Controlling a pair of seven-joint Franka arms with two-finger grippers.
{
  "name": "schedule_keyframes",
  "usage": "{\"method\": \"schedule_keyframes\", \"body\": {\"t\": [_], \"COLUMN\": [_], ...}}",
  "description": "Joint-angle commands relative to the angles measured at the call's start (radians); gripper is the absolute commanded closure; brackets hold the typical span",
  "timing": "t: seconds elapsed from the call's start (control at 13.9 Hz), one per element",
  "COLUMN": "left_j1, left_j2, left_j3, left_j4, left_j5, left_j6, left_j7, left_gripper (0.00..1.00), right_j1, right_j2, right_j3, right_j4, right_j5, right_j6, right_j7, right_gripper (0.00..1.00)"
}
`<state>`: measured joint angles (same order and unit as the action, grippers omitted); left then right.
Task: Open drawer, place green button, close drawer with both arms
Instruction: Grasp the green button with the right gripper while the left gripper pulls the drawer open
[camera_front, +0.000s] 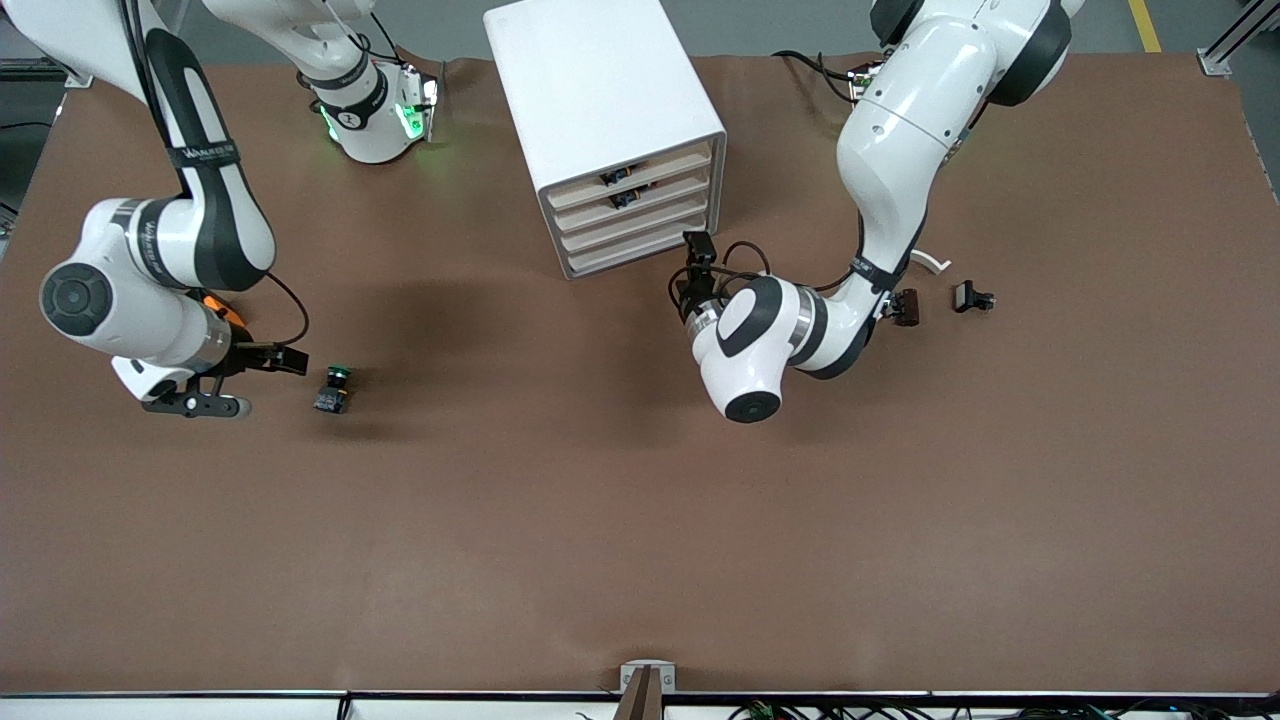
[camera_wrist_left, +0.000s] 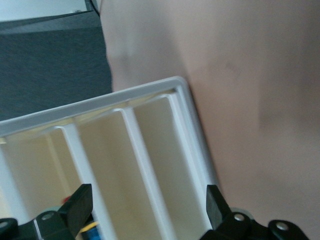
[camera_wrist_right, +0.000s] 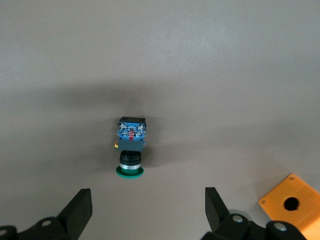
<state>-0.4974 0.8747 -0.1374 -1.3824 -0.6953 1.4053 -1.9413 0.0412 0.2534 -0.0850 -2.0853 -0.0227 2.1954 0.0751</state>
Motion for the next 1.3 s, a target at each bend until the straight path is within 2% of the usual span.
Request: {"method": "schedule_keyframes", "body": {"t": [0.0, 0.22, 0.65, 1.01, 1.22], "left_j1": [0.002, -0.003, -0.018, -0.036, -0.05], "left_j2": [0.041, 0.087, 0.116, 0.141, 0.153], "left_j3": [0.001, 0.001, 0.001, 0.001, 0.001], "left_j4": [0.023, 0.023, 0.023, 0.029, 0.029], "left_j5": [-0.075, -0.116, -0.153, -0.197, -0.202], "left_j6": [-0.037, -0.035, -0.034, -0.025, 0.015], "left_j7": [0.065, 0.061, 0.053, 0.013, -0.01], "left_gripper": [0.0, 0.0, 0.0, 0.17, 0.23], "right_j1": [0.006, 0.012, 0.031, 0.034, 0.034], "right_j2": [0.004, 0.07, 0.118, 0.176, 0.195], "right_j3": [0.001, 0.001, 0.002, 0.002, 0.002], "right_j4": [-0.018, -0.021, -0.032, -0.029, -0.029], "right_j5": [0.014, 0.014, 0.014, 0.014, 0.014], "right_j6": [0.035, 0.137, 0.178, 0.237, 0.274], "right_j7": [0.049, 0.048, 0.049, 0.052, 0.052], "right_gripper": [0.0, 0.0, 0.0, 0.0, 0.0]}}
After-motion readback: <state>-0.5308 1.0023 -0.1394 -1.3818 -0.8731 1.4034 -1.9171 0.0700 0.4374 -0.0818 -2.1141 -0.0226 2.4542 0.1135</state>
